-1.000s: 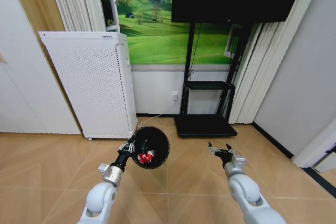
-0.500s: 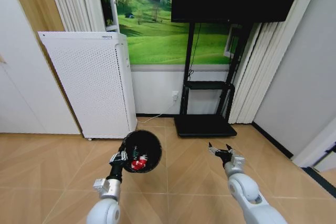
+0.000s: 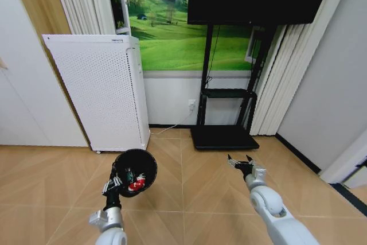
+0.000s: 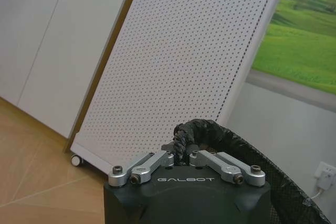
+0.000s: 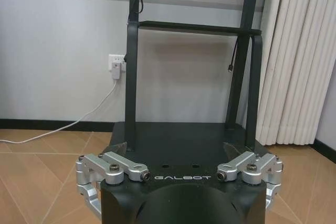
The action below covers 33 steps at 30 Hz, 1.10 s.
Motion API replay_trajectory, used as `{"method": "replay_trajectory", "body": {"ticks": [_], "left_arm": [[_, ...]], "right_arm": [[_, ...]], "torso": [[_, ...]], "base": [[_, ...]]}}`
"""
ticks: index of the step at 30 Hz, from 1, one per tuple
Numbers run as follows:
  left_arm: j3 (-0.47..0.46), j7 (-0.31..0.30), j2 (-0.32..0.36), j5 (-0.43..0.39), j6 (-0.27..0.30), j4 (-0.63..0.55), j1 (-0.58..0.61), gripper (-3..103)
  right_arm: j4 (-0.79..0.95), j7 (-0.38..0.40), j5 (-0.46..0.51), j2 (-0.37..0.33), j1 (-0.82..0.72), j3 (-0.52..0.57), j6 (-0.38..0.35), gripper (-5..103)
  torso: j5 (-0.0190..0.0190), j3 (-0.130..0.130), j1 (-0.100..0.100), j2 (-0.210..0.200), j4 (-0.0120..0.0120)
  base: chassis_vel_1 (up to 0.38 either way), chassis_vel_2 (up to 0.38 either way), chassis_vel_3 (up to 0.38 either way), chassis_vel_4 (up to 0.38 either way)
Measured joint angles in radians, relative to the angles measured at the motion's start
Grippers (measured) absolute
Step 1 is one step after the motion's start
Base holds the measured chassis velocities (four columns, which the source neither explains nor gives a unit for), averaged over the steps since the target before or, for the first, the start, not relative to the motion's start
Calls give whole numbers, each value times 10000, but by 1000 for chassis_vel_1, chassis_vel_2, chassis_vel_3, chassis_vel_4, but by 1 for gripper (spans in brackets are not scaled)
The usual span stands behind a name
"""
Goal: Pick up the trash bin and place the garbage on the floor into it.
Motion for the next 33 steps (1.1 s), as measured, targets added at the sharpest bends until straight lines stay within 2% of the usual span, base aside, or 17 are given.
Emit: {"method": "replay_trajectory", "body": {"ticks": [1, 4, 7, 9, 13, 16, 24, 33], "left_arm": [[94, -251, 0, 23, -41, 63, 60, 7], [110, -446, 3, 32, -93, 97, 135, 7], [-196, -1041, 25, 119, -409, 390, 429, 7], [-303, -1090, 50, 130, -519, 527, 485, 7], [-384, -1085, 116, 111, -726, 794, 546, 7], [-523, -770, 162, -70, -984, 1279, 459, 7], [-584, -355, 169, -217, -1007, 1909, 115, 7], [-465, -280, 73, -130, -1061, 2145, 58, 7]], "right_arm": [[-14, 0, 13, -60, -35, 69, 5, 100], [-36, 0, 23, -97, -25, 91, 7, 100], [-80, -1, 43, -124, 49, 51, 5, 100], [-86, -2, 35, -101, 47, 34, 5, 100], [-87, -3, 20, -52, 7, 18, 5, 100], [-45, -3, 12, -31, -61, 13, -1, 100], [23, -3, 31, -144, -76, 67, -2, 100], [56, -3, 90, -247, -83, 168, 27, 100]], "torso": [[0, 0, 0, 0, -4], [0, 0, 0, 1, -4], [0, 0, 0, 2, 1], [1, 0, 0, 1, 2], [1, 0, 0, 2, 2], [0, 0, 0, 1, -1], [0, 0, 1, 1, -1], [0, 0, 1, 1, -1]], "base": [[0, 0, 0, 0], [0, 0, 0, 0], [0, 0, 0, 0], [0, 0, 0, 0], [0, 0, 0, 0], [0, 0, 0, 0], [0, 0, 0, 0], [0, 0, 0, 0]]}}
